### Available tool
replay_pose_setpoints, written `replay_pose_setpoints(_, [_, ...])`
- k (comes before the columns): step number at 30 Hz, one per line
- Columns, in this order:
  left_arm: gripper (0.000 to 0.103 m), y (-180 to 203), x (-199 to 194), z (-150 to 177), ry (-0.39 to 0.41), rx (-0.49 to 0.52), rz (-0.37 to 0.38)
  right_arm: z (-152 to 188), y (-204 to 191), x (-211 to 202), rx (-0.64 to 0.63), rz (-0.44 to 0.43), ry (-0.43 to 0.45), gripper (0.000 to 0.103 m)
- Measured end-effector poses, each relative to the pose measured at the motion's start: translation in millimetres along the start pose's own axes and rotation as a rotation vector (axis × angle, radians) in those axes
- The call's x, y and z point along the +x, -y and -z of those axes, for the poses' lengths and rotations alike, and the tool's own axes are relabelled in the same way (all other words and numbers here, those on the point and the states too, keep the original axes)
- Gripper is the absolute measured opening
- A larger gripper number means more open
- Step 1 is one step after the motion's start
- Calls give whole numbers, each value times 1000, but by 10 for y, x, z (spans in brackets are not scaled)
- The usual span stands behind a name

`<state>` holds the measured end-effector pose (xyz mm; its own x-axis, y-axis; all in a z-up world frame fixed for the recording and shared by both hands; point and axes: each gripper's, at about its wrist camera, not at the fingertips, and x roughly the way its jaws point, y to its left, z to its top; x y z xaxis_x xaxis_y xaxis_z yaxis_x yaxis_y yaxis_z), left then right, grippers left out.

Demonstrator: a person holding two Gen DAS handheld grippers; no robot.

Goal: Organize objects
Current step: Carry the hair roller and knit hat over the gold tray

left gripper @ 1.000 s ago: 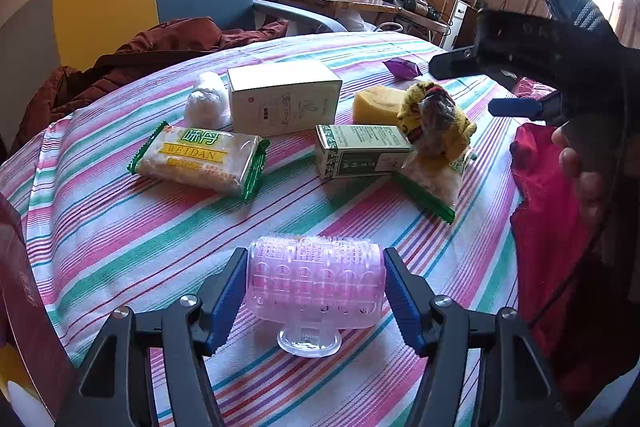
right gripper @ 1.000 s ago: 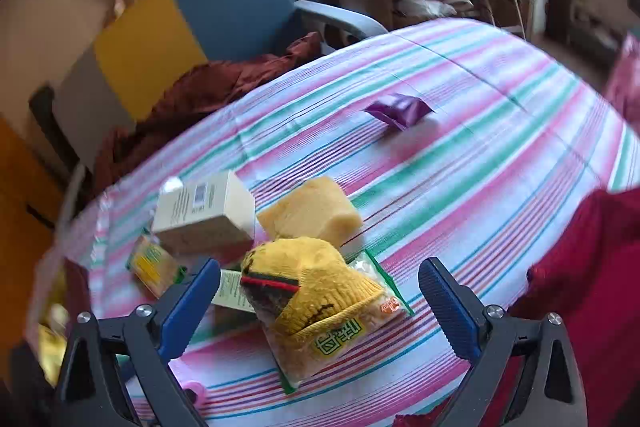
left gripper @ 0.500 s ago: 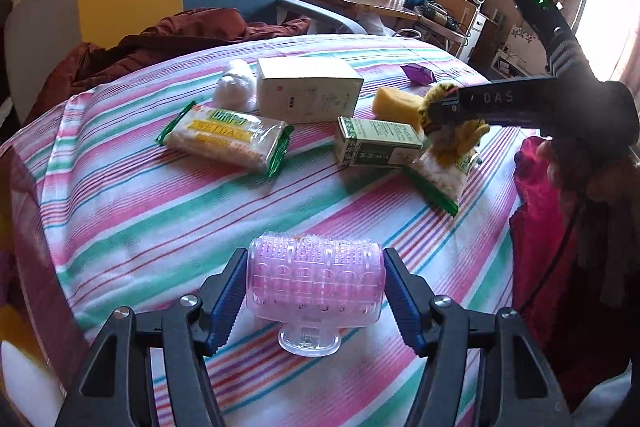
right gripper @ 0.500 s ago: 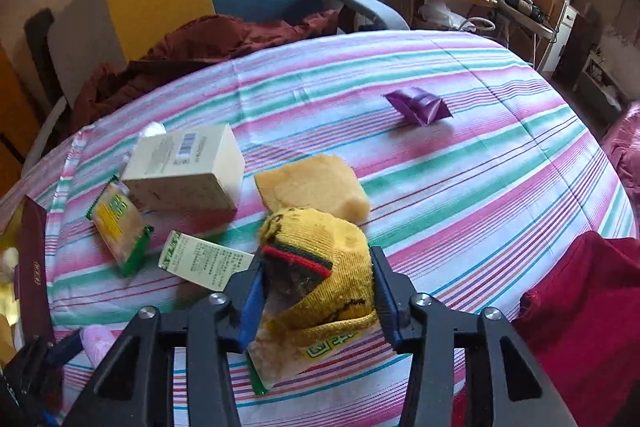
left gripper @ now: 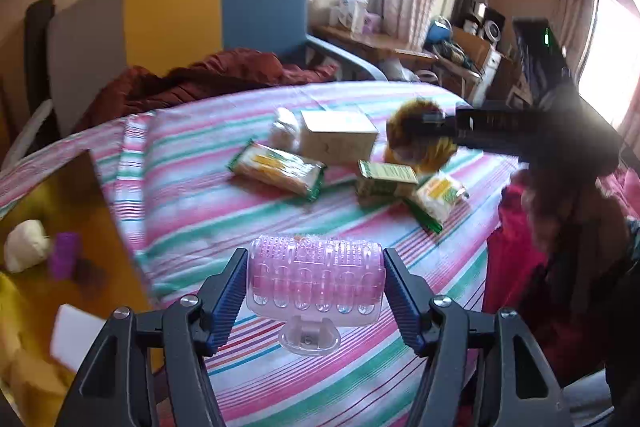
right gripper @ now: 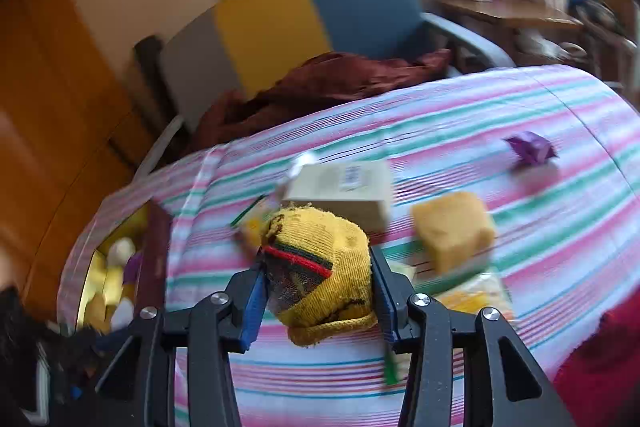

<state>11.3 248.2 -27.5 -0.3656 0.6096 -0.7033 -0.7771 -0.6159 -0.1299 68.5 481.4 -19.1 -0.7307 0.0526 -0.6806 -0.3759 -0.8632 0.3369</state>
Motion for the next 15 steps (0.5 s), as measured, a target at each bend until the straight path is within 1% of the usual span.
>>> replay_pose_setpoints(3, [66,-169,-213,0,28,-45,-26,76,-207,65,-65,-19,-40,47])
replay_pose_setpoints(5, [66,-313,-353,6,52,-79,-64,97,-320,91,-90,-22,-54,47])
replay_pose_setpoints(10, [66,-768,-632,66,96,-200,-143,135,-719,157,-136,-90,-78,47])
replay_pose_setpoints(15, [66,-1241,-862,195,121,-314,-227,187,-1237,268,-199,-173,-113,47])
